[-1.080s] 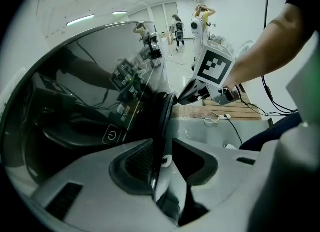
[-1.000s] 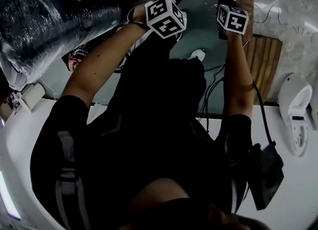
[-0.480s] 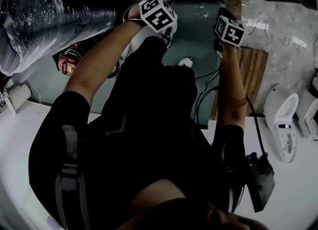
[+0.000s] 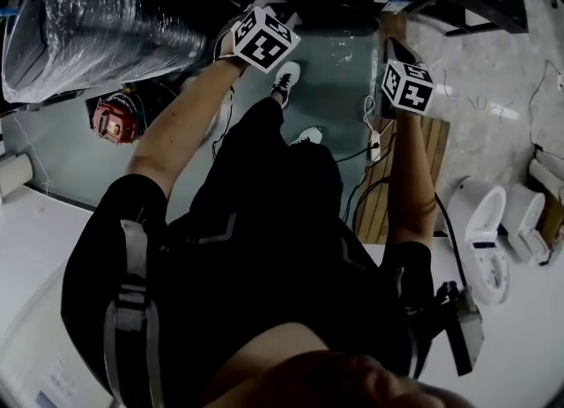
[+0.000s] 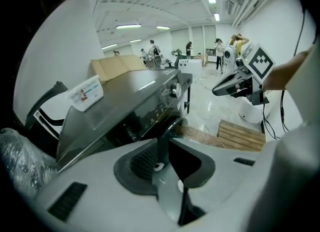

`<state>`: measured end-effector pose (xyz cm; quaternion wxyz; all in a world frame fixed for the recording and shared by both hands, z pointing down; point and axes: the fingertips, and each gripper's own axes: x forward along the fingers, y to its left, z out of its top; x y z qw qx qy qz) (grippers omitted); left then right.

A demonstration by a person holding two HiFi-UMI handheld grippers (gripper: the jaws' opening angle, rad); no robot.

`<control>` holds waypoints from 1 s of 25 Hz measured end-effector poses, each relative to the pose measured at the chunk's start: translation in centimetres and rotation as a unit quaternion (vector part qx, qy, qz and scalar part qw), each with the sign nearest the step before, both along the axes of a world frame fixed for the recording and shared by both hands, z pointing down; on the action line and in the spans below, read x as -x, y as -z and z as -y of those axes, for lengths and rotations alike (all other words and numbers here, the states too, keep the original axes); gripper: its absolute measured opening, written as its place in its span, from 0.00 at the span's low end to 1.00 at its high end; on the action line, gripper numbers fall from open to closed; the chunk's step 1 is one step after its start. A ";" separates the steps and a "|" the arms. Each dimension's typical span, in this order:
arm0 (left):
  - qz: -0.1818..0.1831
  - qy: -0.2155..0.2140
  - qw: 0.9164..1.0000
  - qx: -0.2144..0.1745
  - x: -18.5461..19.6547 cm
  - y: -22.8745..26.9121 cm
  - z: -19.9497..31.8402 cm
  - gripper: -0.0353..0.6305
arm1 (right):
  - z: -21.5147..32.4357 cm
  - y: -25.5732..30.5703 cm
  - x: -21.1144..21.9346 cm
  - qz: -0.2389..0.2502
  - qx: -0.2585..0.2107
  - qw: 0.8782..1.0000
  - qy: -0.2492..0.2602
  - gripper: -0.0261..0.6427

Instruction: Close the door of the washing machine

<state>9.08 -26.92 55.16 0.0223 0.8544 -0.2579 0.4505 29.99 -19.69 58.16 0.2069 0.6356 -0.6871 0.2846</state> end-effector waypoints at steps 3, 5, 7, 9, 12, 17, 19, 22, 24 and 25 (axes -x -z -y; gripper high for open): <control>-0.042 0.030 0.998 -0.028 1.2 3.6 -1.2 0.15 | -1.1 4.3 0.9 0.012 -0.039 0.999 0.015 0.05; -0.066 0.050 0.996 -0.040 2.3 6.2 -2.1 0.12 | -1.7 7.0 1.3 0.006 -0.052 0.998 0.021 0.05; -0.089 0.066 0.993 -0.044 3.3 8.8 -3.0 0.11 | -2.2 9.4 1.5 -0.003 -0.057 0.998 0.024 0.05; -0.111 0.081 0.989 -0.047 4.2 11.2 -3.8 0.09 | -2.6 11.9 1.6 -0.006 -0.069 0.997 0.026 0.05; -0.165 0.107 0.979 -0.061 5.7 15.3 -4.8 0.06 | -3.4 15.5 2.1 -0.011 -0.088 0.996 0.031 0.05; -0.251 0.145 0.952 -0.097 9.3 21.6 -5.7 0.06 | -4.2 21.6 4.5 -0.006 -0.130 0.991 0.042 0.05; -0.263 0.151 0.947 -0.110 10.7 23.4 -5.8 0.06 | -4.3 23.9 5.6 -0.010 -0.146 0.988 0.054 0.05; -0.287 0.151 0.937 -0.127 13.1 26.0 -6.2 0.06 | -4.3 27.1 7.5 -0.018 -0.169 0.984 0.061 0.05; -0.305 0.154 0.930 -0.137 15.3 27.7 -6.3 0.06 | -4.3 29.0 9.0 -0.020 -0.187 0.981 0.052 0.05; -0.315 0.158 0.925 -0.140 16.6 28.4 -6.3 0.06 | -4.3 29.9 9.7 -0.021 -0.197 0.979 0.045 0.05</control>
